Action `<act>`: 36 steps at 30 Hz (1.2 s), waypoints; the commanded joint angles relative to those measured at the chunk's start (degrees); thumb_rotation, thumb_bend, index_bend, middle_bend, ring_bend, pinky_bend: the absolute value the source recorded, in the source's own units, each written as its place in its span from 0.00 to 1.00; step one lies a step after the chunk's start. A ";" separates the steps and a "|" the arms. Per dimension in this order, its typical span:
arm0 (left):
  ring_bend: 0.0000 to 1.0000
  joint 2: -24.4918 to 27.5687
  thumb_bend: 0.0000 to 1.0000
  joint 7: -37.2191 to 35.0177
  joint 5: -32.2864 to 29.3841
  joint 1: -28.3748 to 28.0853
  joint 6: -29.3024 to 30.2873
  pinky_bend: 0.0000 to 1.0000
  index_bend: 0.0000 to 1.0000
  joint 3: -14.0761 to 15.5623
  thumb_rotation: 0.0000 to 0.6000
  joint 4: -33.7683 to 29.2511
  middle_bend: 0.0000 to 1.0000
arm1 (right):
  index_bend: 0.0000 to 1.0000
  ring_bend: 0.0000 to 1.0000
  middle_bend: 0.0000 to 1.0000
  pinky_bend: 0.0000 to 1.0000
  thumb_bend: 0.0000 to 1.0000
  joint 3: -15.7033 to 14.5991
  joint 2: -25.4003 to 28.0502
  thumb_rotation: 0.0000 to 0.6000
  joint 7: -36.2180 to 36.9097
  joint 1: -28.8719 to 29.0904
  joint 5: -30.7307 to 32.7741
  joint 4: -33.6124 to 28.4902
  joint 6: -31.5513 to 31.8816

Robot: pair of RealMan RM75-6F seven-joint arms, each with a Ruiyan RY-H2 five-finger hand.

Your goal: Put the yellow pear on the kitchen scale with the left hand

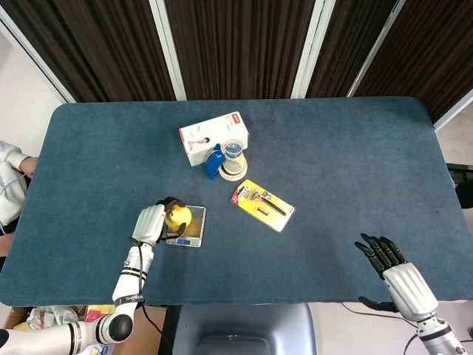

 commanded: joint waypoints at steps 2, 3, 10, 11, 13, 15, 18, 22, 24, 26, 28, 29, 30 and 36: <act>0.54 -0.22 0.35 -2.74 0.32 -0.51 -2.20 0.61 0.28 0.21 1.00 1.33 0.38 | 0.00 0.00 0.00 0.00 0.16 -0.05 0.31 1.00 0.70 -0.18 -0.21 0.14 0.56; 0.51 -0.46 0.35 -3.24 0.23 -0.63 -2.65 0.60 0.25 0.34 1.00 1.92 0.36 | 0.00 0.00 0.00 0.00 0.16 -0.02 0.39 1.00 1.01 -0.30 -0.24 0.24 0.93; 0.33 -1.82 0.35 -4.10 0.89 -1.22 -3.17 0.47 0.12 1.24 1.00 4.02 0.26 | 0.00 0.00 0.00 0.00 0.16 -0.10 0.72 1.00 1.82 -0.59 -0.55 0.66 1.63; 0.28 -1.88 0.35 -4.23 1.19 -1.25 -3.06 0.44 0.10 1.30 1.00 4.06 0.23 | 0.00 0.00 0.00 0.00 0.16 -0.07 0.74 1.00 1.94 -0.62 -0.56 0.70 1.75; 0.21 -1.97 0.35 -5.03 1.76 -1.14 -2.84 0.40 0.05 1.35 1.00 3.94 0.18 | 0.00 0.00 0.00 0.00 0.16 0.03 0.75 1.00 2.33 -0.77 -0.50 0.86 2.16; 0.17 -1.98 0.34 -5.17 1.87 -1.12 -2.80 0.38 0.02 1.38 1.00 3.93 0.15 | 0.00 0.00 0.00 0.00 0.16 0.03 0.75 1.00 2.44 -0.80 -0.51 0.90 2.24; 0.09 -1.96 0.34 -5.54 2.16 -1.13 -2.83 0.34 0.00 1.41 1.00 3.90 0.06 | 0.00 0.00 0.00 0.00 0.16 0.07 0.77 1.00 2.69 -0.87 -0.47 0.98 2.40; 0.04 -1.74 0.33 -6.21 2.68 -1.24 -3.39 0.32 0.00 1.76 1.00 4.09 0.00 | 0.00 0.00 0.00 0.00 0.16 0.08 0.80 1.00 1.66 -1.01 -0.20 0.85 2.11; 0.02 -1.48 0.33 -6.38 2.51 -1.25 -3.69 0.31 0.00 1.79 1.00 3.86 0.00 | 0.00 0.00 0.00 0.00 0.16 0.12 0.82 1.00 1.69 -1.04 -0.17 0.72 2.15; 0.01 -1.13 0.33 -6.66 2.97 -1.14 -3.58 0.30 0.00 1.96 1.00 3.44 0.00 | 0.00 0.00 0.00 0.00 0.16 0.19 0.78 1.00 1.72 -1.12 -0.15 0.79 2.32; 0.01 -0.86 0.34 -6.56 3.51 -1.13 -3.33 0.28 0.00 2.17 1.00 3.22 0.00 | 0.00 0.00 0.00 0.00 0.16 0.17 0.76 1.00 1.61 -1.09 -0.12 0.80 2.12; 0.00 -0.78 0.34 -6.61 3.63 -1.12 -3.29 0.27 0.00 2.22 1.00 3.07 0.00 | 0.00 0.00 0.00 0.00 0.16 0.15 0.75 1.00 1.59 -1.07 -0.17 0.77 2.07; 0.00 -0.71 0.34 -6.72 3.71 -1.10 -3.24 0.27 0.00 2.22 1.00 2.93 0.00 | 0.00 0.00 0.00 0.00 0.16 0.12 0.76 1.00 1.61 -1.08 -0.24 0.74 2.07; 0.00 0.65 0.34 -7.08 6.10 -0.48 -1.50 0.23 0.00 2.73 1.00 1.56 0.00 | 0.00 0.00 0.00 0.00 0.16 0.12 0.80 1.00 1.62 -1.22 -0.29 0.80 2.23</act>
